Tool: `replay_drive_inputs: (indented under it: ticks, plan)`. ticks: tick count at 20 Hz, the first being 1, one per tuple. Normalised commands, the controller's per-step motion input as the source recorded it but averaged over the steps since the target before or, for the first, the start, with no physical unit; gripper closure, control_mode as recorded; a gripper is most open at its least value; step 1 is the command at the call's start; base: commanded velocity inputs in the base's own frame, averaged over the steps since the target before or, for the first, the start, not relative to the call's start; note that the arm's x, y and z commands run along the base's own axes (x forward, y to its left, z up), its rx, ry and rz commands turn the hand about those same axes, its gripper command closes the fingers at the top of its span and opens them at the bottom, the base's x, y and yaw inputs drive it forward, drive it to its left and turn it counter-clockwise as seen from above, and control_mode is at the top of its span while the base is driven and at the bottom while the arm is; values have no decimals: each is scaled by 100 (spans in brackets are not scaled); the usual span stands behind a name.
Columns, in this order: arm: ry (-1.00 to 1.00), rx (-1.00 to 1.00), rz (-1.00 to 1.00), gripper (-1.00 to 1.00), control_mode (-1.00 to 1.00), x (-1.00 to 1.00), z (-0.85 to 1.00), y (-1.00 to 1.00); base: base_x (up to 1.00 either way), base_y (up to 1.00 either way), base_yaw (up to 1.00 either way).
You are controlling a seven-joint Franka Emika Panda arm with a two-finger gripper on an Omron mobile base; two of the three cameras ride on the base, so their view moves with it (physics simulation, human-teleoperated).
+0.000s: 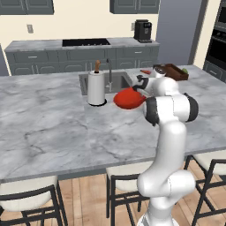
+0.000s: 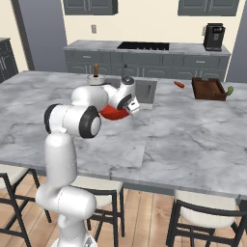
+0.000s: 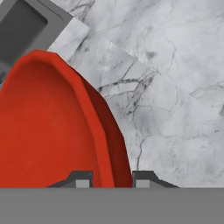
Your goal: Place the two vegetables and bowl onto the tray for setting up a vegetable dip station.
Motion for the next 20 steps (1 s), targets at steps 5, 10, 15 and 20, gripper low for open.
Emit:
replay_drive_inputs:
  ticks: [5, 10, 15, 20]
  plan:
    - [0, 6, -8, 100, -100, -20, 34, 0, 0, 0, 0]
    - [0, 7, -6, 100, -100, -22, 32, 0, 0, 0, 0]
    - [0, 7, -3, 100, -100, -26, 26, 0, 0, 0, 0]
    - [-3, 6, 0, 100, -100, -33, 22, 0, 0, 0, 0]
